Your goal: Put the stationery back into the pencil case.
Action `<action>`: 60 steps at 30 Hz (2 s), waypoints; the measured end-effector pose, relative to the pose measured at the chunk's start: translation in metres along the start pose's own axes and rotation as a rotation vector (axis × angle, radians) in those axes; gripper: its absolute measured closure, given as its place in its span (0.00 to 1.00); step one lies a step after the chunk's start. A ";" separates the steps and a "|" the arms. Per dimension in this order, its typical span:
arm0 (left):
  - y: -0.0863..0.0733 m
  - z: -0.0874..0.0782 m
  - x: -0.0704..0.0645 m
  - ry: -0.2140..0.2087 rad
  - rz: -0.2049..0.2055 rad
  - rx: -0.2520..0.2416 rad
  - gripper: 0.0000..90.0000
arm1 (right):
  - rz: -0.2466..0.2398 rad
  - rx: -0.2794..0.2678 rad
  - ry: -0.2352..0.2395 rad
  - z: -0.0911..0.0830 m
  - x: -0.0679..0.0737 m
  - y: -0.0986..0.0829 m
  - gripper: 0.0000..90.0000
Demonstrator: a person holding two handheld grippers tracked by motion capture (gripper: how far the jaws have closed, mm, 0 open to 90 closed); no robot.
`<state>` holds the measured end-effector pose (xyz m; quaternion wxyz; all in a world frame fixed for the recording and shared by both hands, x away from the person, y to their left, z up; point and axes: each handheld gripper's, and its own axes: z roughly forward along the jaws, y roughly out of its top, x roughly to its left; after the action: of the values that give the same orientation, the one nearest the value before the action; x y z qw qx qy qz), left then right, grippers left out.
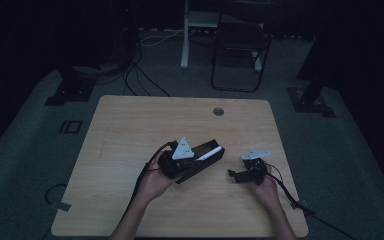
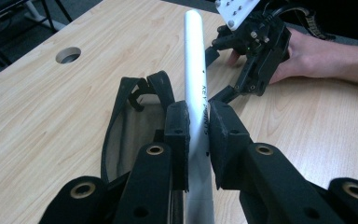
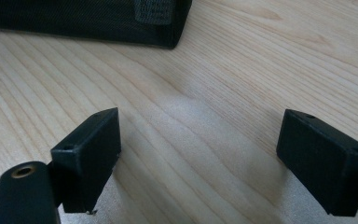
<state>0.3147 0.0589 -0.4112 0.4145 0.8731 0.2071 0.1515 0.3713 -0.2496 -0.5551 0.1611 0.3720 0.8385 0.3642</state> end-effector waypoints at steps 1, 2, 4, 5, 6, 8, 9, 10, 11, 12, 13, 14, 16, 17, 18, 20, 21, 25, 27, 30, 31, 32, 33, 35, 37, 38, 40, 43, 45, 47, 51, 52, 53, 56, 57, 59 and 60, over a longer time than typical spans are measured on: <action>0.000 0.000 0.000 0.000 0.000 0.001 0.87 | 0.001 0.000 0.000 0.000 0.000 0.000 0.15; 0.000 0.001 0.001 0.001 -0.002 0.001 0.87 | 0.001 0.000 0.000 0.000 0.000 0.000 0.15; -0.001 0.002 0.002 0.003 -0.005 0.003 0.87 | 0.002 0.000 0.000 0.000 0.000 0.000 0.15; -0.001 0.002 0.003 0.004 -0.005 0.004 0.87 | 0.004 -0.001 0.000 0.000 0.000 0.000 0.15; -0.001 0.002 0.003 0.004 -0.005 0.004 0.87 | 0.004 -0.001 0.000 0.000 0.000 0.000 0.15; -0.001 0.003 0.005 0.007 -0.007 0.004 0.87 | 0.003 -0.001 0.001 0.000 0.000 0.000 0.15; -0.002 0.003 0.006 0.007 -0.008 0.005 0.87 | 0.004 -0.001 0.001 0.000 0.000 0.000 0.15; -0.002 0.004 0.006 0.009 -0.010 0.005 0.87 | 0.002 0.000 0.000 0.000 0.000 0.000 0.15; -0.002 0.004 0.006 0.010 -0.010 0.007 0.87 | 0.003 0.000 0.001 0.000 0.000 0.000 0.15; -0.002 0.005 0.007 0.010 -0.010 0.007 0.87 | 0.003 -0.001 0.001 0.000 0.000 0.000 0.15; -0.002 0.005 0.007 0.011 -0.011 0.008 0.87 | 0.002 0.000 0.001 0.000 0.000 0.000 0.15; -0.002 0.005 0.008 0.012 -0.012 0.009 0.87 | 0.003 0.000 0.001 0.000 0.000 0.000 0.15; -0.002 0.006 0.009 0.015 -0.010 0.011 0.87 | 0.002 0.000 0.001 0.000 0.000 0.000 0.15; -0.003 0.006 0.009 0.016 -0.014 0.009 0.87 | 0.002 0.000 0.001 0.000 0.000 0.000 0.15; -0.003 0.006 0.010 0.016 -0.015 0.009 0.87 | 0.000 0.001 0.000 0.000 0.000 0.000 0.15; -0.003 0.007 0.011 0.016 -0.014 0.009 0.87 | 0.001 0.001 0.001 0.000 0.000 0.000 0.15; -0.003 0.007 0.012 0.018 -0.016 0.007 0.87 | 0.000 0.002 0.001 0.000 0.000 0.000 0.15; -0.004 0.008 0.014 0.022 -0.019 0.009 0.87 | 0.001 0.001 0.001 0.000 0.000 0.000 0.15; -0.004 0.009 0.015 0.023 -0.018 0.012 0.87 | 0.001 0.001 0.001 0.000 0.000 0.000 0.15; -0.004 0.010 0.017 0.025 -0.022 0.014 0.87 | 0.001 0.002 0.001 0.000 0.000 0.000 0.15; -0.005 0.010 0.017 0.025 -0.024 0.011 0.87 | 0.001 0.002 0.001 0.000 0.000 0.000 0.15; -0.005 0.011 0.018 0.027 -0.024 0.014 0.87 | -0.001 0.002 0.001 0.000 0.000 0.000 0.15; -0.005 0.011 0.018 0.027 -0.024 0.014 0.87 | -0.001 0.002 0.001 0.000 0.000 0.000 0.15; -0.005 0.012 0.019 0.027 -0.026 0.011 0.87 | 0.002 0.001 0.001 0.000 0.000 0.000 0.15; -0.006 0.013 0.020 0.031 -0.030 0.009 0.87 | 0.003 0.001 0.001 0.000 0.000 0.000 0.15; -0.006 0.013 0.020 0.032 -0.031 0.010 0.87 | 0.003 0.001 0.001 0.000 0.000 0.000 0.15; -0.006 0.014 0.021 0.032 -0.032 0.008 0.87 | 0.003 0.001 0.001 0.000 0.000 0.000 0.15; -0.006 0.015 0.022 0.036 -0.035 0.008 0.87 | 0.002 0.001 0.000 0.000 0.000 0.000 0.15; -0.006 0.015 0.022 0.036 -0.038 0.008 0.87 | 0.003 0.000 0.000 0.000 0.000 0.000 0.15; -0.007 0.016 0.023 0.039 -0.041 0.009 0.87 | 0.003 0.000 0.000 0.000 0.000 0.000 0.15; -0.008 0.018 0.025 0.041 -0.050 0.009 0.87 | 0.001 0.001 0.000 0.000 0.000 0.000 0.15; -0.009 0.019 0.025 0.041 -0.050 0.009 0.87 | 0.003 0.000 0.000 0.000 0.000 0.000 0.15; -0.009 0.019 0.026 0.040 -0.050 0.011 0.87 | 0.003 0.000 0.000 0.000 0.000 0.000 0.15; -0.009 0.020 0.027 0.042 -0.053 0.012 0.87 | 0.003 0.000 0.000 0.000 0.000 0.000 0.15; -0.010 0.021 0.028 0.044 -0.059 0.011 0.87 | 0.002 0.001 0.000 0.000 0.000 0.000 0.15; -0.011 0.022 0.030 0.046 -0.064 0.012 0.87 | 0.003 0.000 0.000 0.000 0.000 0.000 0.15; -0.011 0.022 0.030 0.046 -0.064 0.012 0.87 | 0.003 0.000 0.000 0.000 0.000 0.000 0.15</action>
<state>0.3478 0.0654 -0.4309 0.4089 0.8649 0.2454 0.1570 0.3712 -0.2494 -0.5550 0.1604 0.3732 0.8379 0.3645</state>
